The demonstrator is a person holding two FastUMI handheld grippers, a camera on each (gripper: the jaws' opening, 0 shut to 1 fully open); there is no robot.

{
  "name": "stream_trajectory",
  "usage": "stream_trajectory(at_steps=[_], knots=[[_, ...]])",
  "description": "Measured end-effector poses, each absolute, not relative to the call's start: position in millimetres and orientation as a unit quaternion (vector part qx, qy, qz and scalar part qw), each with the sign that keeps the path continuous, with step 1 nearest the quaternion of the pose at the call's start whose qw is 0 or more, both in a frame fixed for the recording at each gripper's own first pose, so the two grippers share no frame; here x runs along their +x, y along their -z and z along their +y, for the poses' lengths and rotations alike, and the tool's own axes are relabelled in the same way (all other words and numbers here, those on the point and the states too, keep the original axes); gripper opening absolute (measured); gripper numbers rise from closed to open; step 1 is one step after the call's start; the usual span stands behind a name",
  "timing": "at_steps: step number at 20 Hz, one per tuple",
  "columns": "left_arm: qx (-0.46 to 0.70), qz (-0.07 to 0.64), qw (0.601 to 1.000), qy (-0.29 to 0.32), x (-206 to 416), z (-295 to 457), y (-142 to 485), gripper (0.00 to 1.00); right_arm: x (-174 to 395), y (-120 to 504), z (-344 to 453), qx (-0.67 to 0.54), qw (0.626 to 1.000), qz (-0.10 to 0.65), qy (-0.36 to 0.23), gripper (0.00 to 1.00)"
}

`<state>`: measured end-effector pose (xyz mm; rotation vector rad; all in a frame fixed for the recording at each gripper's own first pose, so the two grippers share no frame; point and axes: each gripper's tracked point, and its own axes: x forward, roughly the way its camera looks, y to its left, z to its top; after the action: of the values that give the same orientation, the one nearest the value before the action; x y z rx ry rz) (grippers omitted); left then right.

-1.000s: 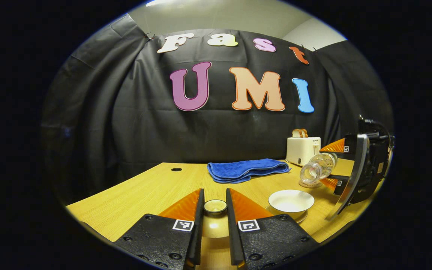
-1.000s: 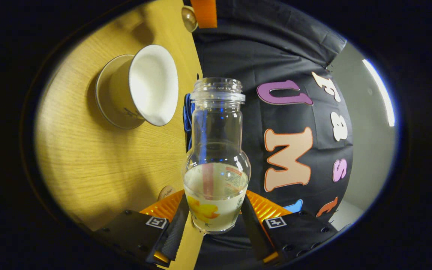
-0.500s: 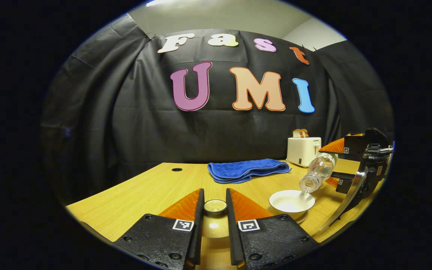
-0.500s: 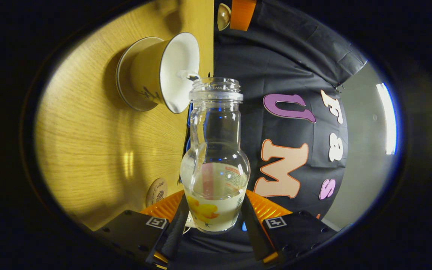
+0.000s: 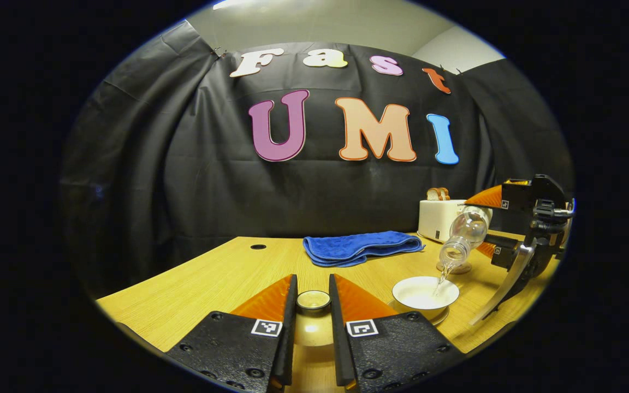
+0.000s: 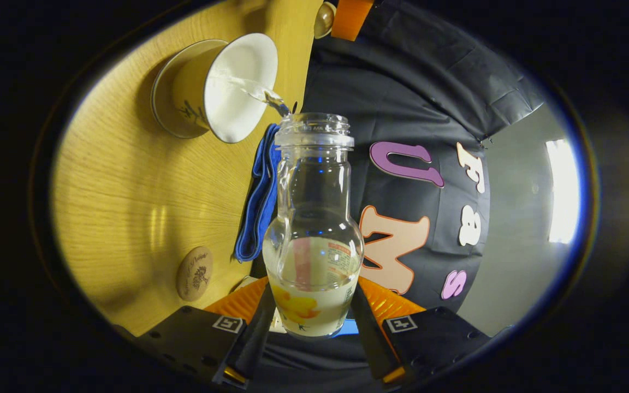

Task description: Open the teacup lid with one hand, grasp the water bottle and pour water into the teacup with the other hand; after pouring, place the water bottle on the coaster and then close the teacup lid.

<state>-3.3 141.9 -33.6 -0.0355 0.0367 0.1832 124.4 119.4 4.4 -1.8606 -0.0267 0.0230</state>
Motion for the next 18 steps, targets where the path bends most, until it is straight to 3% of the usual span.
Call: stream_trajectory(at_steps=[18], knots=[[-0.019,0.019,0.995,-0.096,-2,145,36,0.28,132,-10,143,-0.856,0.511,-0.069,-0.023,0.78]])
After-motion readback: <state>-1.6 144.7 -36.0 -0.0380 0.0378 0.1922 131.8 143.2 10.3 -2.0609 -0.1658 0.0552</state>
